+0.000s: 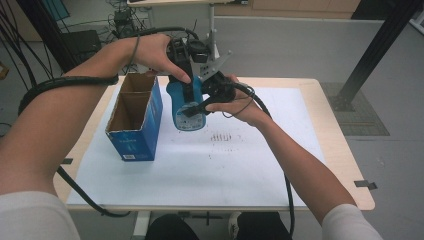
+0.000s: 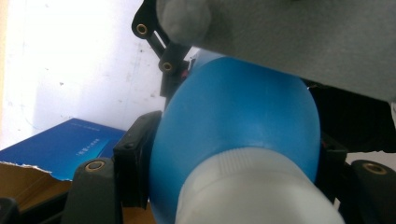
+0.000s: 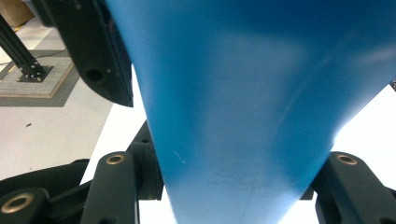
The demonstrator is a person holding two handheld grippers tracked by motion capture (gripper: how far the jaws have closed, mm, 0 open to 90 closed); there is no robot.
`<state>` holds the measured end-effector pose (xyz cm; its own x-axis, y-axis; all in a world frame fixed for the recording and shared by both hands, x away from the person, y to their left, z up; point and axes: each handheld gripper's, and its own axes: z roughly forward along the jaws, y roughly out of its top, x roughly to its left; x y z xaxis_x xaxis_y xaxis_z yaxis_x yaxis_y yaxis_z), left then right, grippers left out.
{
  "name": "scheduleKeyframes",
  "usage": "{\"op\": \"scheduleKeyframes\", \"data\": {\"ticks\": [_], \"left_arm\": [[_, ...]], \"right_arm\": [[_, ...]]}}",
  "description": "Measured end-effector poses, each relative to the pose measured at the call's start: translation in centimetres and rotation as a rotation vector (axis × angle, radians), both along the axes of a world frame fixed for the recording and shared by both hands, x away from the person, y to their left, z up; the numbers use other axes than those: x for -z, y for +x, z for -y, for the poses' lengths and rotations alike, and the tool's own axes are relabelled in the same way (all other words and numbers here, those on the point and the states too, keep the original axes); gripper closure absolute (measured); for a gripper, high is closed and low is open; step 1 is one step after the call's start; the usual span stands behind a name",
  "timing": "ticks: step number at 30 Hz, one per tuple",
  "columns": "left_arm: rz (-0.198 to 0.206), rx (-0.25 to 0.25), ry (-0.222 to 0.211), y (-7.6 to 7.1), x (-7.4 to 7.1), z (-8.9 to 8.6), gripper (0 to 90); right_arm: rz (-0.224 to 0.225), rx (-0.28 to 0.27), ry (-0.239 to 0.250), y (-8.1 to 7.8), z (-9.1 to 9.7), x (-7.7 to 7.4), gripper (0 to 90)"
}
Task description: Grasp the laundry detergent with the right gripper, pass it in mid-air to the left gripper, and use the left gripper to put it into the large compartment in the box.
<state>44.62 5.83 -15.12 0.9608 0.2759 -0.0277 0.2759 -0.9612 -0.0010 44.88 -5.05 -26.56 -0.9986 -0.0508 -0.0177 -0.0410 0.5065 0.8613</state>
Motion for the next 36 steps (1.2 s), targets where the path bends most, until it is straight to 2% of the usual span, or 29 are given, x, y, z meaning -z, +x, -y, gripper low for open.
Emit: {"op": "scheduleKeyframes", "data": {"ticks": [7,9,20,22,36], "left_arm": [[0.009,0.010,0.000,-0.14,0.06,0.09,35.0],[0.014,0.005,-0.008,-0.20,0.12,0.09,35.1],[0.004,0.005,0.012,-0.26,0.34,0.05,35.2],[0.003,0.007,0.014,-0.30,0.39,0.02,35.2],[0.000,0.008,0.019,-0.46,0.41,-0.08,35.4]], "right_arm": [[0.000,-0.006,0.005,-0.05,-0.02,0.09,44.2],[-0.003,0.010,-0.001,-0.08,0.09,0.09,44.1],[0.003,-0.008,0.000,-0.08,-0.14,0.29,44.1],[-0.001,0.004,-0.009,-0.19,-0.15,0.30,44.1],[0.002,-0.005,-0.006,-0.34,-0.36,0.36,43.8]]}}
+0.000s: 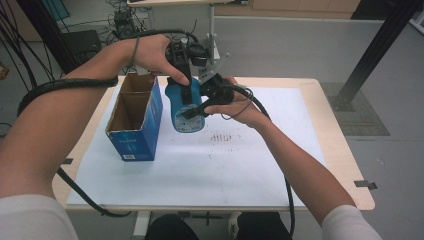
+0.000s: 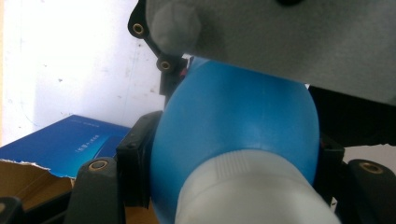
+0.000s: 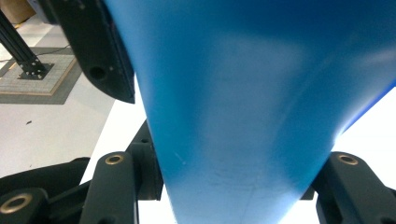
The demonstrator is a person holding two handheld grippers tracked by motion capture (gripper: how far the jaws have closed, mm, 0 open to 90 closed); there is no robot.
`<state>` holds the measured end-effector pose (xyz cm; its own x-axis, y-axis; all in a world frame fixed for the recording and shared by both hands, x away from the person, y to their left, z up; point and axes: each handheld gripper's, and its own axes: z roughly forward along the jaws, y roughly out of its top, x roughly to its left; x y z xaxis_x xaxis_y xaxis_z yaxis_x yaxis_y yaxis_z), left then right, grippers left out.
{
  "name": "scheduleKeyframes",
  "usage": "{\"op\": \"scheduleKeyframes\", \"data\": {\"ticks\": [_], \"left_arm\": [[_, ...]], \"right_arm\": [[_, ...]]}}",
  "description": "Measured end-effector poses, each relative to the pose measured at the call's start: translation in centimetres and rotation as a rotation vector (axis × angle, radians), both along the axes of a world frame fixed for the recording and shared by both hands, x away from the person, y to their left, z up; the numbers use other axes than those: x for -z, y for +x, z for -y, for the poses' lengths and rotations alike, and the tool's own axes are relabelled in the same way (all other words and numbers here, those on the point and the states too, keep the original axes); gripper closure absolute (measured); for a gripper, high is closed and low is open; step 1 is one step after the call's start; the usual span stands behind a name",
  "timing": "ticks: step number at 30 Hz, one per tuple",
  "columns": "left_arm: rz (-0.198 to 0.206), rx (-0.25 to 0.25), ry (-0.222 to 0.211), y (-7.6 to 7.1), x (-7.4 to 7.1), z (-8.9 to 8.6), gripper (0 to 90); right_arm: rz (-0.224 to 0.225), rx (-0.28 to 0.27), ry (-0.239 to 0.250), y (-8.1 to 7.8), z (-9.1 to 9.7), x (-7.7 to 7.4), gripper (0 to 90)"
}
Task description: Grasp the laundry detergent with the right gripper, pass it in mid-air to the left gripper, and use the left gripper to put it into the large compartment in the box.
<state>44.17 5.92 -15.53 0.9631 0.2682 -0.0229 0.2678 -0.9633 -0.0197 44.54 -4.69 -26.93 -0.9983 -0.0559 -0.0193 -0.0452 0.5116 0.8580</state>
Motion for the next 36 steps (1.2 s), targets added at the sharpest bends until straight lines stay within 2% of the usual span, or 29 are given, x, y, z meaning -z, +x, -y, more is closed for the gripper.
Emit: {"op": "scheduleKeyframes", "data": {"ticks": [11,17,36], "left_arm": [[0.002,-0.003,-0.003,-0.07,0.09,-0.05,35.5],[-0.002,-0.003,0.010,-0.03,0.09,0.02,35.5],[0.002,-0.009,0.001,-0.11,0.02,0.00,35.6]], "right_arm": [[0.002,0.000,0.000,-0.01,-0.03,0.09,43.5],[-0.001,0.000,0.002,-0.01,-0.06,0.13,43.3],[-0.009,-0.009,0.014,0.08,-0.02,0.18,42.8]]}}
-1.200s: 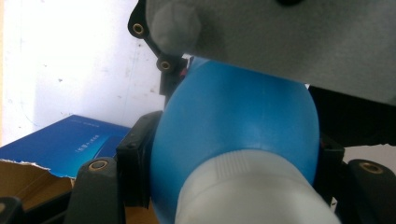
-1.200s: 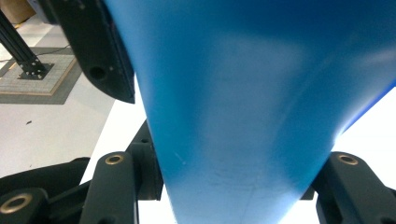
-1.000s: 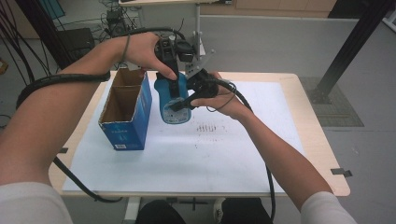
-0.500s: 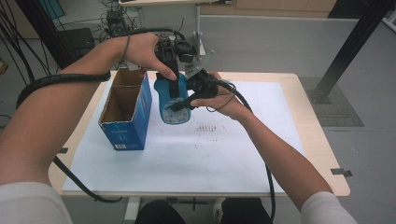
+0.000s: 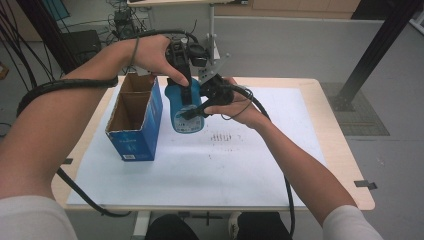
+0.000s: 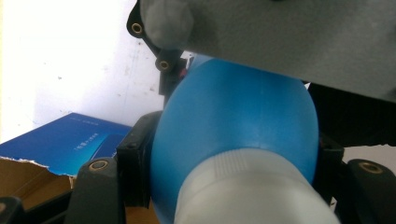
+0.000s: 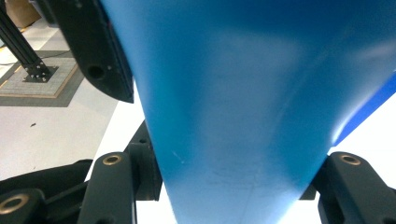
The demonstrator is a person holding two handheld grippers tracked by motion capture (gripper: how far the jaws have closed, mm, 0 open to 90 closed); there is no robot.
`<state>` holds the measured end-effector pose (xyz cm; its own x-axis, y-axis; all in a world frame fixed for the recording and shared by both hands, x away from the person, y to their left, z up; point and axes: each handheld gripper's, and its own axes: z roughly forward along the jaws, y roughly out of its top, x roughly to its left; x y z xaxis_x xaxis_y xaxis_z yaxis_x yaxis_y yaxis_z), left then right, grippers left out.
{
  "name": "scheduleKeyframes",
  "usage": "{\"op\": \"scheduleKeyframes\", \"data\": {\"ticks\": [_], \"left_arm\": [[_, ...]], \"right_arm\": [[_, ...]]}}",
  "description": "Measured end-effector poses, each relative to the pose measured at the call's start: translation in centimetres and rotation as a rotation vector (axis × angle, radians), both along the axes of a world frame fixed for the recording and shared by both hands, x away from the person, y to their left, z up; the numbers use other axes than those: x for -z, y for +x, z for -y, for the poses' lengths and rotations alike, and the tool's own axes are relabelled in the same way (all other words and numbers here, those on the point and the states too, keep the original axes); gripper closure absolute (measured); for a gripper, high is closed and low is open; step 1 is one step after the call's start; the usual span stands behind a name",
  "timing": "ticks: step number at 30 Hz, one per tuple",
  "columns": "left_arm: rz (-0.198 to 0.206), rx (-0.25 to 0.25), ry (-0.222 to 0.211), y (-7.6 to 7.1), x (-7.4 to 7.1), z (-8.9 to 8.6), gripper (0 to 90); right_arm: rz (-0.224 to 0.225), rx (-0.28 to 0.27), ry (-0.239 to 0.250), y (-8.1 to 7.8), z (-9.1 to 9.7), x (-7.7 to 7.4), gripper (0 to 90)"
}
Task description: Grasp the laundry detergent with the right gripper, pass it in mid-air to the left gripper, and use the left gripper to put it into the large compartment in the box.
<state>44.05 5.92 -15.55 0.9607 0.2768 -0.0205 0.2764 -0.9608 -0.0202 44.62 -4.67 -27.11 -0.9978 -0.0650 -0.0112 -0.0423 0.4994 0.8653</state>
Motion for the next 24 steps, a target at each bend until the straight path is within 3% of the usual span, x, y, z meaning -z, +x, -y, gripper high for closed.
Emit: {"op": "scheduleKeyframes", "data": {"ticks": [24], "left_arm": [[0.004,0.000,-0.008,-0.09,0.06,-0.26,35.6]], "right_arm": [[-0.018,0.003,-0.006,-0.10,-0.07,0.10,42.2]]}}
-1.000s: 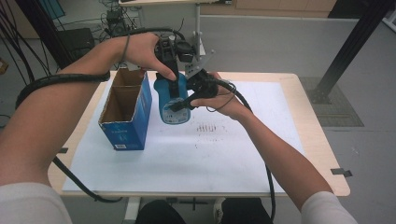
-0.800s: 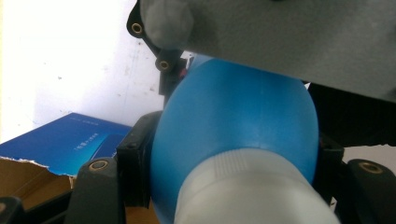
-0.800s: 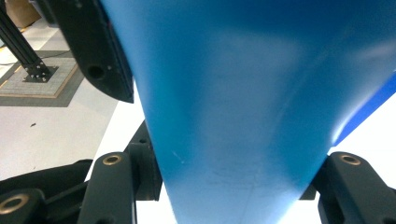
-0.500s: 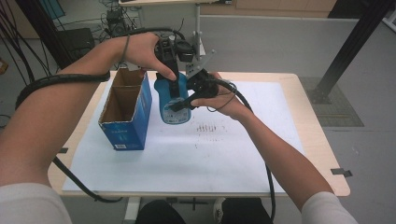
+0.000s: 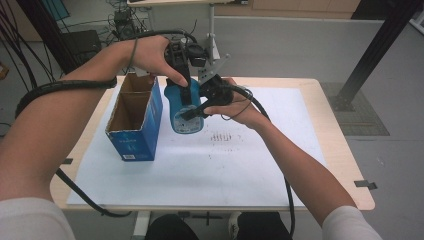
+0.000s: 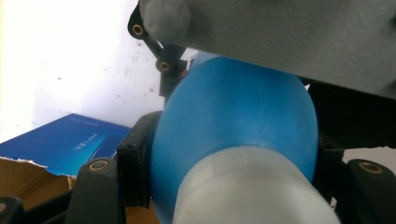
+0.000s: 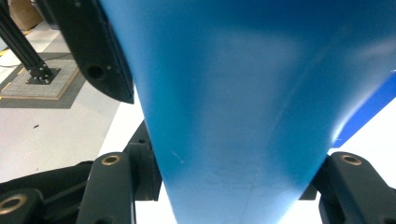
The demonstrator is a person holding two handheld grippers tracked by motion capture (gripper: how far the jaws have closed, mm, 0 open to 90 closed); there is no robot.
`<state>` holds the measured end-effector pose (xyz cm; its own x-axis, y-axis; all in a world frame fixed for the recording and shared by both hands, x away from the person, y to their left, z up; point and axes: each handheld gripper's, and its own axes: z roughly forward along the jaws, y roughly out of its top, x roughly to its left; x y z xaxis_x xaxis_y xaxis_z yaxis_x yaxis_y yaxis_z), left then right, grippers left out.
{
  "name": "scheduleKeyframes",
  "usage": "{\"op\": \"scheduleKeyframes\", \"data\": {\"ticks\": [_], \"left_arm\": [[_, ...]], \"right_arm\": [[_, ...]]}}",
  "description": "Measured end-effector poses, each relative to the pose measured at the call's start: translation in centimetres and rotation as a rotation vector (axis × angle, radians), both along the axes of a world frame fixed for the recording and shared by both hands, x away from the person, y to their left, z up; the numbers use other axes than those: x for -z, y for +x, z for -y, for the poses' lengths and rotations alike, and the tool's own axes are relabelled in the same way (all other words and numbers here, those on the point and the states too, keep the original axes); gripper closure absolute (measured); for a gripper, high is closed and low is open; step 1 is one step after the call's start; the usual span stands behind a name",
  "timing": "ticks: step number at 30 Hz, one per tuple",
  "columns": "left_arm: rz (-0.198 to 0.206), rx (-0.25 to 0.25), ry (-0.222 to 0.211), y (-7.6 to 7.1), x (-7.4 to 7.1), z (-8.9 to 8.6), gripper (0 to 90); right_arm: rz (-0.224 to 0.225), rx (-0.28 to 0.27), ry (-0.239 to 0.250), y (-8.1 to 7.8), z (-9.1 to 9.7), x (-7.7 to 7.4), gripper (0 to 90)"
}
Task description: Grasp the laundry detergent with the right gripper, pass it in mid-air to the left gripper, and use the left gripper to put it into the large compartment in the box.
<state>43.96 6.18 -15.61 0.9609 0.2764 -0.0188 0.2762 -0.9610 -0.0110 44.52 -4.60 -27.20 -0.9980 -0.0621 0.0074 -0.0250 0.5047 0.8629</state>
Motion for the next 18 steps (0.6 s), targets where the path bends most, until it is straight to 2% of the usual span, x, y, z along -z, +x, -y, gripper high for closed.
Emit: {"op": "scheduleKeyframes", "data": {"ticks": [18], "left_arm": [[0.001,-0.011,-0.004,0.01,0.06,-0.17,35.6]], "right_arm": [[-0.009,-0.001,0.003,0.01,-0.14,0.12,41.8]]}}
